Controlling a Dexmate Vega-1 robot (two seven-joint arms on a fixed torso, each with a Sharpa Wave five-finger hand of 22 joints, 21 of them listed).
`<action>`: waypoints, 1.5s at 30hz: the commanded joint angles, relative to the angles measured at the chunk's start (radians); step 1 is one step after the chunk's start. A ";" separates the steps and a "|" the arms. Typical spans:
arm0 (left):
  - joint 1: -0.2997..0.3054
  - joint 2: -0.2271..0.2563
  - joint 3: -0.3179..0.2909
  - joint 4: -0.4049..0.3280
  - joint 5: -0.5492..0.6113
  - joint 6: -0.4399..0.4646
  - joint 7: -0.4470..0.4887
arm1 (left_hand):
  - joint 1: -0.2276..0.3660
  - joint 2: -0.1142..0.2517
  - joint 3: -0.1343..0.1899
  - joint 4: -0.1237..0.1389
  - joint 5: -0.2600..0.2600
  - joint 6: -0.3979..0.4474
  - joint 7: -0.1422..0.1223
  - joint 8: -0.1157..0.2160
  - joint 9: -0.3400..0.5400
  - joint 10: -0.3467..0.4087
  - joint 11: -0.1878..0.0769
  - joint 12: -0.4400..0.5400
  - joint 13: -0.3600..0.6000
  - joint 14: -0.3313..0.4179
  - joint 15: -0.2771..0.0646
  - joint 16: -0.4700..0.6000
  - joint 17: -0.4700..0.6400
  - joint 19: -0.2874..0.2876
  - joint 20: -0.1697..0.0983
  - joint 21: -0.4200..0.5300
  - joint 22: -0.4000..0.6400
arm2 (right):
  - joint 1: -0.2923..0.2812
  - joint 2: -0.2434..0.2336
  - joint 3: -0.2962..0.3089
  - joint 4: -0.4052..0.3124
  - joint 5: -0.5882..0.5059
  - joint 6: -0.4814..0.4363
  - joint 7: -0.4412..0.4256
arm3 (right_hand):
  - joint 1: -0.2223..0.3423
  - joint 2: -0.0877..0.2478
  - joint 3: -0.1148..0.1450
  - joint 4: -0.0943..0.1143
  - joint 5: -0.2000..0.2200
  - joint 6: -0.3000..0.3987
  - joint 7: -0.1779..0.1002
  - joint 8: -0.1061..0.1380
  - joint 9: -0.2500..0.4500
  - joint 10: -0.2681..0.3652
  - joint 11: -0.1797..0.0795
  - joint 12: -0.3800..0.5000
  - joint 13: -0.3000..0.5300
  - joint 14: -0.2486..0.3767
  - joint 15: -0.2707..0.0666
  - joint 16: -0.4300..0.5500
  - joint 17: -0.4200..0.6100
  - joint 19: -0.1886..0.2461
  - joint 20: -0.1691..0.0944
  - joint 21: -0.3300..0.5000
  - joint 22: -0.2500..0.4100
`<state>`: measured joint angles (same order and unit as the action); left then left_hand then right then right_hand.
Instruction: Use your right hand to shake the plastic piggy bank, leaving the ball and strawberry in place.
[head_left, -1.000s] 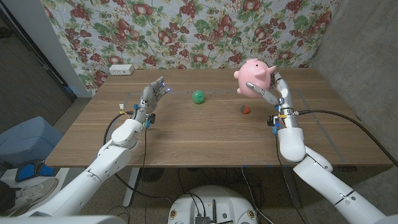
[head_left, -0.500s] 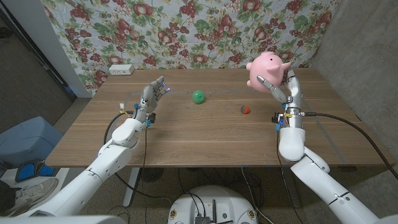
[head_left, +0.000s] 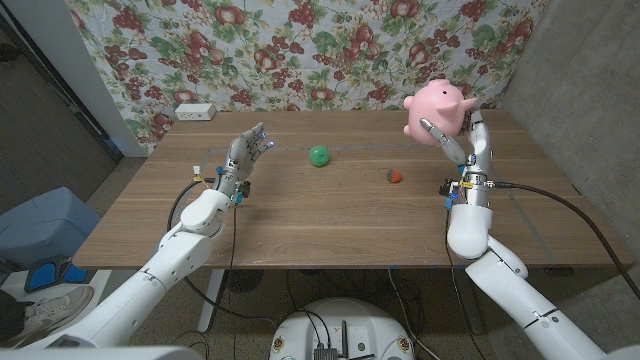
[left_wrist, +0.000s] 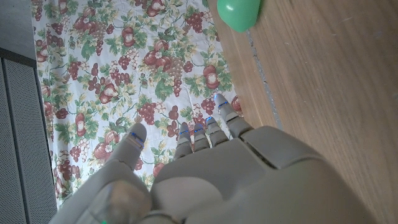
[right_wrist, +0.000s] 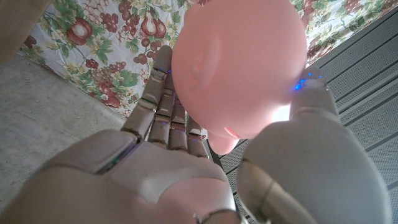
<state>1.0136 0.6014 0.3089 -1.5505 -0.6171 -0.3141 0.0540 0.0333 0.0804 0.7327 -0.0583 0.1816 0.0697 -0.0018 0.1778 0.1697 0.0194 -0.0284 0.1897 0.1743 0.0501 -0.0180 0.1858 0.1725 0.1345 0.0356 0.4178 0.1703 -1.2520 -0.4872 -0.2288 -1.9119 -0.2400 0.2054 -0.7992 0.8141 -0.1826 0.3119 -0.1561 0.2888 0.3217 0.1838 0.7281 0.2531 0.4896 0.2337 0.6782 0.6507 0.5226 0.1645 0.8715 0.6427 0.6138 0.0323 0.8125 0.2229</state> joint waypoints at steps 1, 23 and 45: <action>-0.012 -0.006 0.001 0.024 -0.010 -0.011 -0.016 | -0.008 0.035 0.002 -0.007 0.005 0.006 -0.007 0.004 0.004 0.000 -0.001 0.002 0.004 0.009 0.000 -0.002 0.003 0.008 -0.001 -0.004 0.001 | -0.003 -0.041 0.001 -0.043 0.002 -0.048 0.081 | 0.088 0.146 0.305 0.002 0.295 0.669 -0.126 0.063 0.161 0.544 -0.298 0.159 0.249 0.390 -0.373 0.148 0.585 -0.040 -0.039 0.008 0.000; -0.008 -0.003 -0.003 0.033 -0.018 -0.022 -0.027 | -0.009 0.036 0.002 -0.007 0.005 0.007 -0.007 0.004 0.004 0.000 -0.002 0.002 0.004 0.010 0.000 -0.002 0.003 0.012 0.000 -0.014 0.001 | 0.012 -0.252 -0.008 -0.221 0.146 -0.314 0.435 | 0.082 0.146 0.312 -0.001 0.298 0.669 -0.125 0.060 0.159 0.542 -0.292 0.155 0.245 0.385 -0.374 0.150 0.584 -0.051 -0.038 0.027 -0.004; 0.005 0.002 -0.006 0.015 -0.014 -0.022 -0.019 | -0.009 0.036 0.001 -0.008 0.005 0.008 -0.007 0.004 0.004 0.000 -0.002 0.002 0.004 0.010 0.000 -0.002 0.003 0.016 0.001 -0.023 0.002 | 0.009 -0.279 -0.021 -0.233 0.152 -0.337 0.395 | 0.076 0.146 0.321 -0.002 0.301 0.669 -0.122 0.061 0.161 0.545 -0.290 0.155 0.244 0.384 -0.373 0.154 0.584 -0.060 -0.037 0.049 -0.009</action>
<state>1.0146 0.6023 0.3037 -1.5289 -0.6348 -0.3356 0.0305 0.0333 0.0804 0.7327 -0.0583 0.1816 0.0697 -0.0018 0.1778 0.1697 0.0193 -0.0285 0.1897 0.1743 0.0501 -0.0180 0.1858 0.1725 0.1454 0.0357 0.3960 0.1701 -1.2406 -0.7564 -0.2444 -2.1399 -0.0836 -0.1200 -0.3752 0.8141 -0.1826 0.3119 -0.1561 0.2888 0.3272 0.1891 0.7281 0.2531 0.4900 0.2339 0.6783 0.6507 0.5226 0.1645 0.8786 0.6589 0.6068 0.0393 0.8519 0.2135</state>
